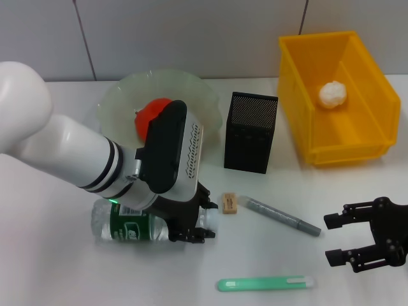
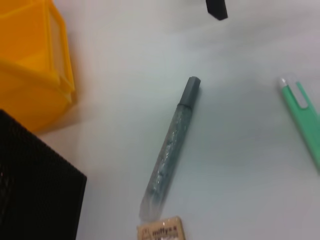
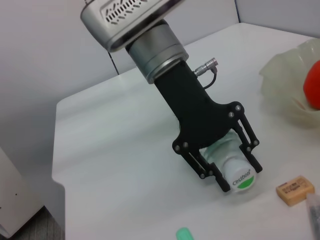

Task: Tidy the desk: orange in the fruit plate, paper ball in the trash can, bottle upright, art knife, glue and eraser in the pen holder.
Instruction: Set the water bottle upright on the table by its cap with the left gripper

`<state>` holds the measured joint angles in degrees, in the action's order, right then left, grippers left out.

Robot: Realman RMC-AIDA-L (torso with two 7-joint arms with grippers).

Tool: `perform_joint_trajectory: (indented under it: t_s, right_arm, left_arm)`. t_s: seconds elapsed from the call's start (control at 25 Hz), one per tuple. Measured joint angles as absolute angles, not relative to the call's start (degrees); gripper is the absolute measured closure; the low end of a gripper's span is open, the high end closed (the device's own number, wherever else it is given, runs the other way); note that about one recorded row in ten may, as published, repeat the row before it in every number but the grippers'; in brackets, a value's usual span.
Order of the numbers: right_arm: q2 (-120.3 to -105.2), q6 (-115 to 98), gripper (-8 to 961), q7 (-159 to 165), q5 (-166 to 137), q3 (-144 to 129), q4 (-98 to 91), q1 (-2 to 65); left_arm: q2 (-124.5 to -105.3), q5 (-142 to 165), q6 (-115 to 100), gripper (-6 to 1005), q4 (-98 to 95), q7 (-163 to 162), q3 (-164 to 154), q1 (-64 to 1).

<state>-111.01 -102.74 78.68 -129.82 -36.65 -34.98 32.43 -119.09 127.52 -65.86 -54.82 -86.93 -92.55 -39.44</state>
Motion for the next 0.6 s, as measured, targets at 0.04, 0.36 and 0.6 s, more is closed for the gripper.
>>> perform_joint_trajectory:
  t_s: [0.04, 0.36, 0.6]
  right_arm:
    - [-111.01, -102.7, 192, 78.7, -129.8, -36.6, -35.0, 32.4]
    - [-110.99, -103.2, 191, 78.7, -129.5, -36.1, -35.4, 32.4]
    - [-110.84, -103.1, 191, 79.5, -128.8, -35.7, -35.4, 32.4]
  left_arm:
    - [-119.08, 127.4, -66.2, 540, -55.4, -87.0, -92.5, -39.2]
    - [-118.74, 126.0, -73.0, 544, -62.7, -89.5, -87.7, -36.8]
    - [-118.64, 121.9, -79.6, 547, -66.0, -90.8, -77.4, -35.1]
